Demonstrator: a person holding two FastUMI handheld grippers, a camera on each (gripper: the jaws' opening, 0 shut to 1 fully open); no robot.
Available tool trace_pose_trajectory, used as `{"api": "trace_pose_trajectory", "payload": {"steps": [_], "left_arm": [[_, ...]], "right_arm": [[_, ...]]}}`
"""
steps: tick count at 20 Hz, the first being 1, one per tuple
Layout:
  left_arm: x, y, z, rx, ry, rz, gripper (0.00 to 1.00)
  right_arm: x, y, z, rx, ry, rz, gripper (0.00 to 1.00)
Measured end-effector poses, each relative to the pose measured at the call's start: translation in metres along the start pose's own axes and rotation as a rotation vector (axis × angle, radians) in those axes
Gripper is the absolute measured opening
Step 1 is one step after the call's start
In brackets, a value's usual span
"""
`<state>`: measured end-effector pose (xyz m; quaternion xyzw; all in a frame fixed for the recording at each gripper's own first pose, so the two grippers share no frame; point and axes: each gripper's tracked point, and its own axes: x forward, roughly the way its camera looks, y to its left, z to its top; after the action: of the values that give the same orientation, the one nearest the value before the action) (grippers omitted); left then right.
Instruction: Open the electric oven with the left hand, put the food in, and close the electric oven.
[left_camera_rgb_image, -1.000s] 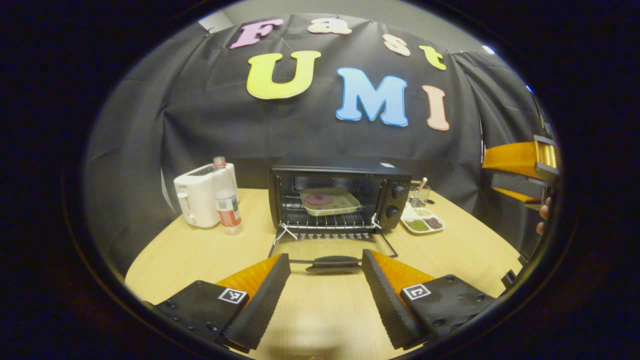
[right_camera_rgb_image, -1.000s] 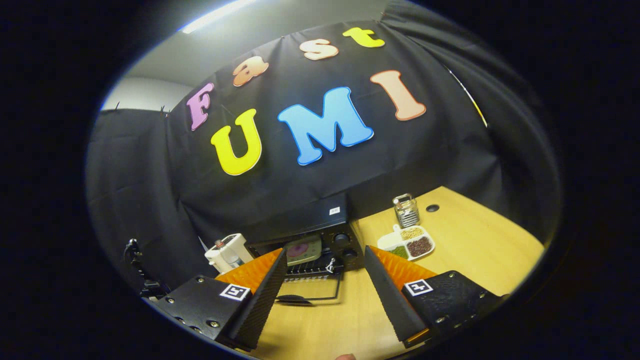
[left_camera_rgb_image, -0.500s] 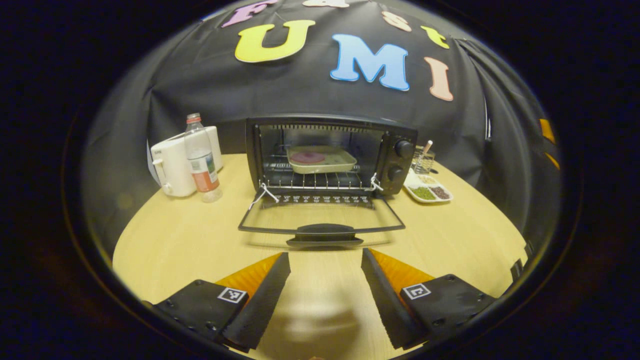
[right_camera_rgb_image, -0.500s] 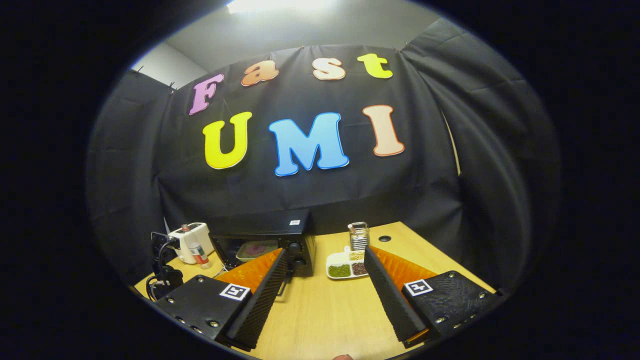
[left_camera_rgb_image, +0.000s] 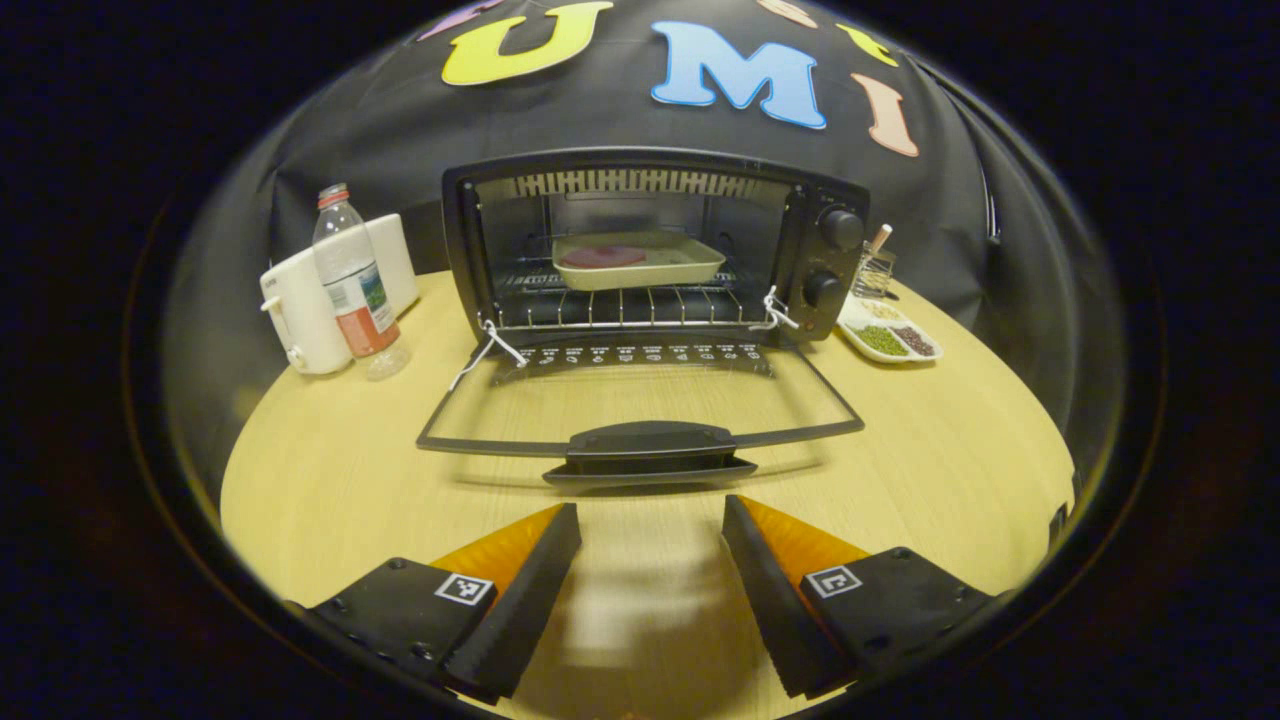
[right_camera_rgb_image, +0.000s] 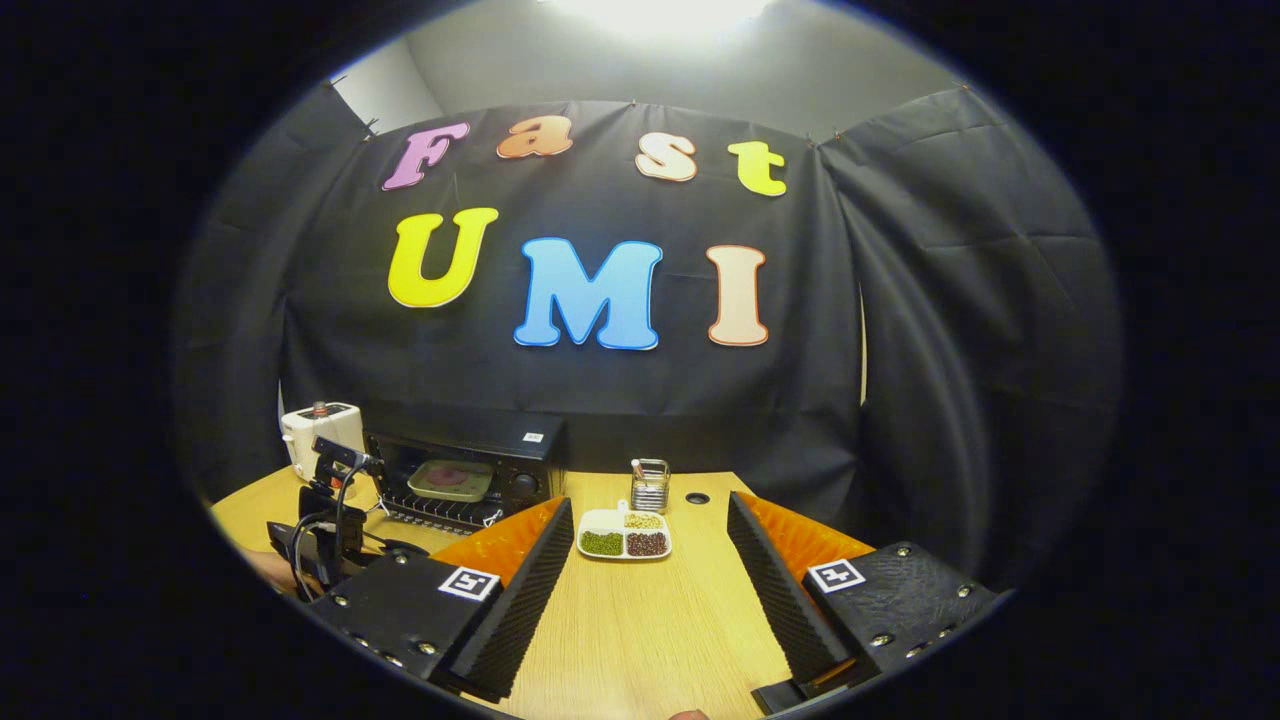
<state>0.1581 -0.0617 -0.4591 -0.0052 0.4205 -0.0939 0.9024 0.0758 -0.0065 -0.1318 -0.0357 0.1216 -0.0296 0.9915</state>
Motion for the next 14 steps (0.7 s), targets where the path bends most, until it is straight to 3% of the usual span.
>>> {"api": "trace_pose_trajectory", "payload": {"steps": [8,14], "left_arm": [[0.014,0.005,0.005,0.014,0.000,0.036,1.00],[-0.003,0.005,0.018,0.003,-0.062,0.034,0.97]], "right_arm": [[0.000,-0.006,0.003,0.008,-0.009,-0.053,0.95],[-0.003,0.003,0.000,0.010,-0.011,-0.030,0.96]]}}
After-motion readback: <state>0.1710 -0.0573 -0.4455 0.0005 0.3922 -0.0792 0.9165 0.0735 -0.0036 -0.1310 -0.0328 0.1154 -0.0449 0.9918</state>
